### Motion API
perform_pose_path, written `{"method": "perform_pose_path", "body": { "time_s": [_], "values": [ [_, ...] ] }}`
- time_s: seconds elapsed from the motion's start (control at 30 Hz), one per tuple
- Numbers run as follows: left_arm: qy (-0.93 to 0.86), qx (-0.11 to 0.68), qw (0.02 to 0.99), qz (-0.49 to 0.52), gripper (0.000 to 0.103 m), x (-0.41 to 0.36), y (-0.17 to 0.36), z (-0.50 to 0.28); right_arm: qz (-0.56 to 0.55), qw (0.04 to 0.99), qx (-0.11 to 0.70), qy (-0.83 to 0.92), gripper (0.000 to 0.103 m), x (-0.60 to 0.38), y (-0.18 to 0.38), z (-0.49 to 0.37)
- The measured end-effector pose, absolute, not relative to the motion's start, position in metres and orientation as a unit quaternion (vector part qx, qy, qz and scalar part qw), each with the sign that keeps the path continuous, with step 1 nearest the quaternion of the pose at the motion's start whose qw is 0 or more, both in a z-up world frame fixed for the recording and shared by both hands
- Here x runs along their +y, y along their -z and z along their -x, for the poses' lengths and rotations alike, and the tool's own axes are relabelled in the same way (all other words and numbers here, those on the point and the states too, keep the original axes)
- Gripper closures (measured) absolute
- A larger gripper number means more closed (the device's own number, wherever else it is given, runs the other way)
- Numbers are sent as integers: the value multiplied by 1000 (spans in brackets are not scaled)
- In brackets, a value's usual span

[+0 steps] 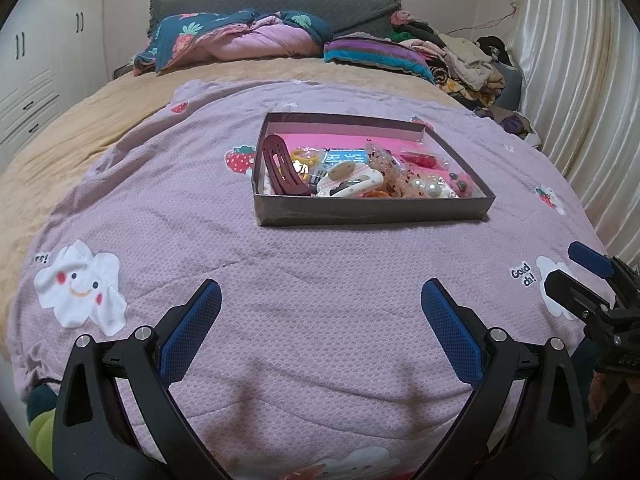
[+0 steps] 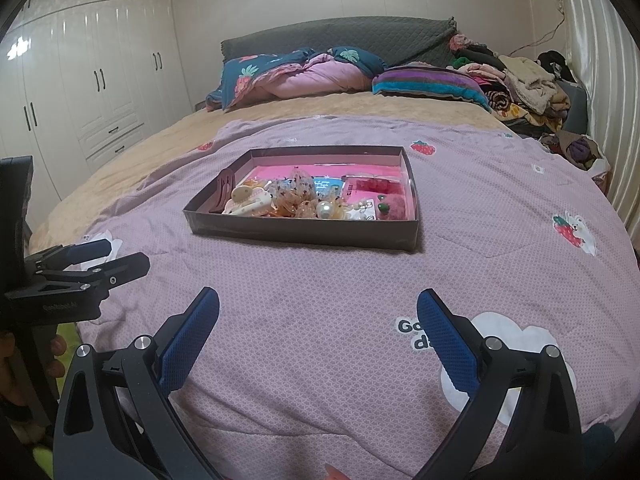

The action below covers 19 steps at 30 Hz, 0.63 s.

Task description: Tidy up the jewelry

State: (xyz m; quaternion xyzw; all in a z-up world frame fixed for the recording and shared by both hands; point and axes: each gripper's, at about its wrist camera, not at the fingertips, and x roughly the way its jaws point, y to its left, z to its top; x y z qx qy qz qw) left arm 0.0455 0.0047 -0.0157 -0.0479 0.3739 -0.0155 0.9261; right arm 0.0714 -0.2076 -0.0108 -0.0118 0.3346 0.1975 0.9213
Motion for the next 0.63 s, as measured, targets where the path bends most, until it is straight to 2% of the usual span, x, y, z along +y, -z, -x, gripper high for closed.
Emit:
{"method": "perform_pose_path", "body": {
  "time_s": [0.4, 0.57, 0.63],
  "values": [
    [5, 384, 922, 54, 9, 9, 16, -47, -1, 922, 337, -190, 4, -216, 11, -77],
    [-63, 390, 914, 93, 9, 61, 15, -73, -52, 920, 349, -170, 4, -258, 9, -112],
    [-122, 371, 915, 104, 9, 112, -1, -84, -70, 914, 371, -145, 4, -295, 15, -146]
  ]
}}
